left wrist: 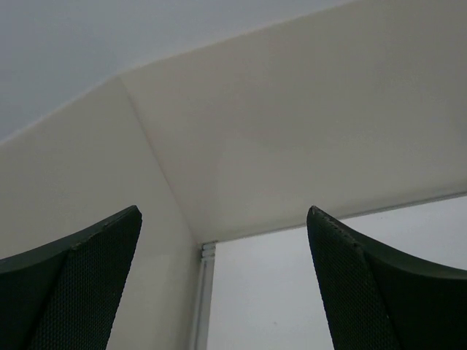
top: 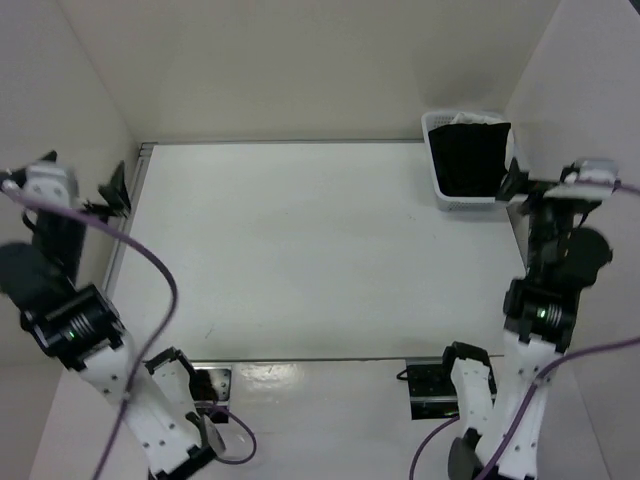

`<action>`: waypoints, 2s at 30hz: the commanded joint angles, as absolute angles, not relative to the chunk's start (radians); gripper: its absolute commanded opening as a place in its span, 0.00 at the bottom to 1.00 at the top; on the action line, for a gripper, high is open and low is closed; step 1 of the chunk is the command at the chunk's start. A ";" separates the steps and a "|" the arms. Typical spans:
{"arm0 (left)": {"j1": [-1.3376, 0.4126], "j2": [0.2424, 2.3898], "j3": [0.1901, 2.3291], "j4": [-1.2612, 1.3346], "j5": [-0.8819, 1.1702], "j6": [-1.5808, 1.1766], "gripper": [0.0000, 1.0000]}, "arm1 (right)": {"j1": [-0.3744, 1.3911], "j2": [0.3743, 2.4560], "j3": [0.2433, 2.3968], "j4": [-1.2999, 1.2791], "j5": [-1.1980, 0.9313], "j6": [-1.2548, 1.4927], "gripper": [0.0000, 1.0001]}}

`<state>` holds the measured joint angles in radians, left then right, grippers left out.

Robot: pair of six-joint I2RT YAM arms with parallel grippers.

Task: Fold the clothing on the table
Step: Grab the skirt from the pile

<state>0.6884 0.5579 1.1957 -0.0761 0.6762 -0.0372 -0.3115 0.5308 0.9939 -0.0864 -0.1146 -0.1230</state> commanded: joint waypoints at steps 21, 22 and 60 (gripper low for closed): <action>-0.018 1.511 1.281 -0.353 -0.069 0.003 1.00 | -0.241 1.784 1.630 -0.505 0.058 -0.025 0.99; -0.044 1.511 1.266 -0.335 -0.098 0.020 1.00 | -0.241 1.811 1.661 -0.518 0.058 -0.025 0.99; 0.046 1.074 1.101 -0.338 0.187 0.008 1.00 | -0.204 1.962 1.954 -0.615 0.035 -0.130 0.00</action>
